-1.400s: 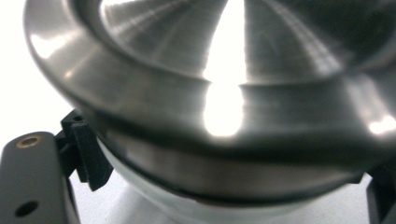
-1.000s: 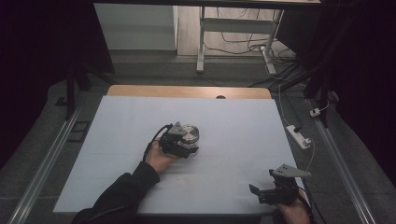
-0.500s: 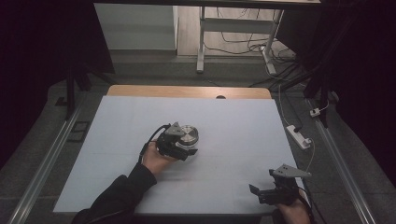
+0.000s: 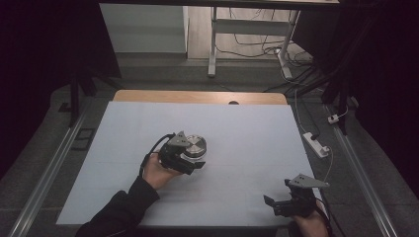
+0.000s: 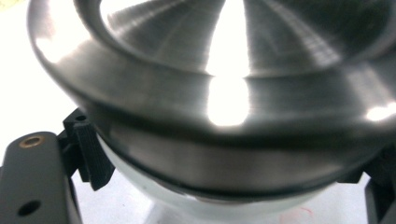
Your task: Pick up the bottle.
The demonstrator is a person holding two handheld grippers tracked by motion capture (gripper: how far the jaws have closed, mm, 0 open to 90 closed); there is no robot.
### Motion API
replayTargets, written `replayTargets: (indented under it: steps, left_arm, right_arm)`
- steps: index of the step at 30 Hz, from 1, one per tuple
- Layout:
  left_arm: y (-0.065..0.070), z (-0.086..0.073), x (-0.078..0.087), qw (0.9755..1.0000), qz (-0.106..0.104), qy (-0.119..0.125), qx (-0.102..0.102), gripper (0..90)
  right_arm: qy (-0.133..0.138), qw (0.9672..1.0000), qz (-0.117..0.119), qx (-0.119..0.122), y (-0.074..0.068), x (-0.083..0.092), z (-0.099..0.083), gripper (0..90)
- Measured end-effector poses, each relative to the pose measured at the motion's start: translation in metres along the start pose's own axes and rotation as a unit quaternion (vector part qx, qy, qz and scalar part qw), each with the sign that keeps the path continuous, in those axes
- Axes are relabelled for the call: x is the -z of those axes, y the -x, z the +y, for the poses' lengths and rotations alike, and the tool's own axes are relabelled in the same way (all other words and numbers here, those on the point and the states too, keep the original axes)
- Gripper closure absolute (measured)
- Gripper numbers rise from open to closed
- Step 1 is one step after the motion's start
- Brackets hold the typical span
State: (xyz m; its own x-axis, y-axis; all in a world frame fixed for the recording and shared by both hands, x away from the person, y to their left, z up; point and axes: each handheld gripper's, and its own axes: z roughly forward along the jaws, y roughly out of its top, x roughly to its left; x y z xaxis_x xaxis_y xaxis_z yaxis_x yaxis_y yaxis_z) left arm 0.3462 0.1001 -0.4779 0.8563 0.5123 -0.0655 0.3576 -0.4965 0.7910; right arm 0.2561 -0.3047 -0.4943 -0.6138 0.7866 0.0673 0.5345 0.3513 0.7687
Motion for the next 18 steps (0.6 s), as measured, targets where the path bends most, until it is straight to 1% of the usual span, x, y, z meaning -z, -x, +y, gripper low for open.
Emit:
replayTargets:
  steps: [7,10,18]
  left_arm:
    - [0.011,-0.003,0.01,1.0,-0.006,0.003,0.0,15.4]
    - [0.015,-0.004,0.014,0.9999,-0.012,0.006,0.001,15.4]
    - [0.023,-0.004,0.015,0.9998,-0.016,0.007,-0.003,15.4]
  right_arm:
    - [0.0,1.0,0.0,0.002,0.0,0.0,0.0,0.0]
    - [-0.001,1.0,0.0,0.005,-0.001,0.0,0.0,0.0]
    - [-0.005,1.0,0.0,0.009,-0.001,0.0,0.0,0.0]
